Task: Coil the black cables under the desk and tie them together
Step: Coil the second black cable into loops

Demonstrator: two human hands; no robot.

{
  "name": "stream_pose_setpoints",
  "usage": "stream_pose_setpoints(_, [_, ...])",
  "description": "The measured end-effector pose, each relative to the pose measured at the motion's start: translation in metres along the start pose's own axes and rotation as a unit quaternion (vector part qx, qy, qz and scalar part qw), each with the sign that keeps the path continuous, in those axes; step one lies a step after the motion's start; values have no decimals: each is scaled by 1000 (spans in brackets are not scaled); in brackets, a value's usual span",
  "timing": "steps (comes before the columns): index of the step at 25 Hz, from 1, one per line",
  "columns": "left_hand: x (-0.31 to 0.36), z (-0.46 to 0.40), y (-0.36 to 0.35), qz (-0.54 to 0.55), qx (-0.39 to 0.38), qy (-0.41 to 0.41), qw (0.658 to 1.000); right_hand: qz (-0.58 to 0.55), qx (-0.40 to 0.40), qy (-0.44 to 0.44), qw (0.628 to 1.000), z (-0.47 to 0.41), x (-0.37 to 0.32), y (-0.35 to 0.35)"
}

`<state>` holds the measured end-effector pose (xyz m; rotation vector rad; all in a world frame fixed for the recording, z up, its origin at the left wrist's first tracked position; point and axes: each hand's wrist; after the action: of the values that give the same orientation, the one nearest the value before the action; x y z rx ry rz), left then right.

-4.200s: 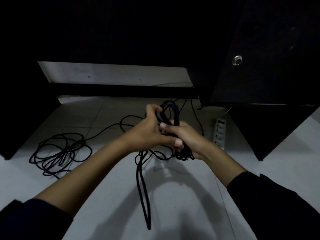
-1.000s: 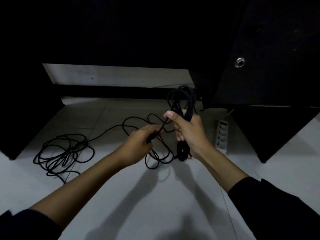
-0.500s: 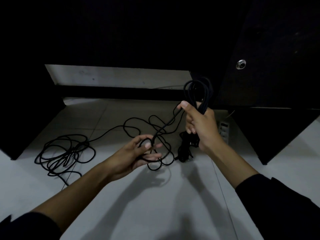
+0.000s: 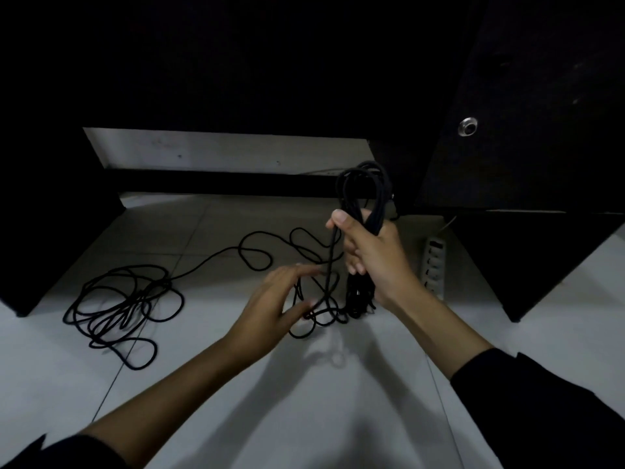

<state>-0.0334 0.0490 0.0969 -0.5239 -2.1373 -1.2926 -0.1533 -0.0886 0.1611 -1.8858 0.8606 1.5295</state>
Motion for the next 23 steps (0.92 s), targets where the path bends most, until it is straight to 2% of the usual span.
stream_pose_setpoints(2, [25, -12, -2, 150, -19, 38, 988, 12, -4, 2, 1000, 2, 3, -3])
stream_pose_setpoints(4, [42, -19, -6, 286, -36, 72, 955, 20, 3, 6, 1000, 2, 3, -4])
stream_pose_setpoints(7, [43, -22, -5, 300, -6, 87, 950, 26, 2, 14, 1000, 3, 2, -2])
stream_pose_setpoints(10, [41, -25, 4, 367, -4, 124, 922, 39, 6, 12, 999, 4, 3, -1])
stream_pose_setpoints(14, [52, -26, 4, 352, 32, 98, 930, 40, 0, 5, 999, 4, 3, -3])
stream_pose_setpoints(17, [55, -35, 6, 378, 77, 94, 918, 28, -25, -4, 999, 6, 4, -7])
stream_pose_setpoints(19, [52, -42, 10, 375, 73, 105, 918, 20, -21, -13, 999, 6, 4, -8])
stream_pose_setpoints(23, [50, -39, 8, 343, 10, 115, 932, 34, -1, -3, 999, 6, 4, -6])
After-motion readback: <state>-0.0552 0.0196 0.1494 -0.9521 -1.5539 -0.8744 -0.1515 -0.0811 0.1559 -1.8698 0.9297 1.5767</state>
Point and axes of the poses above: each hand's wrist, its own z-axis away from the middle knuckle, its own y-axis out of the back of the hand, x = y × z, and after that the axes turned 2 degrees about x, right-handed
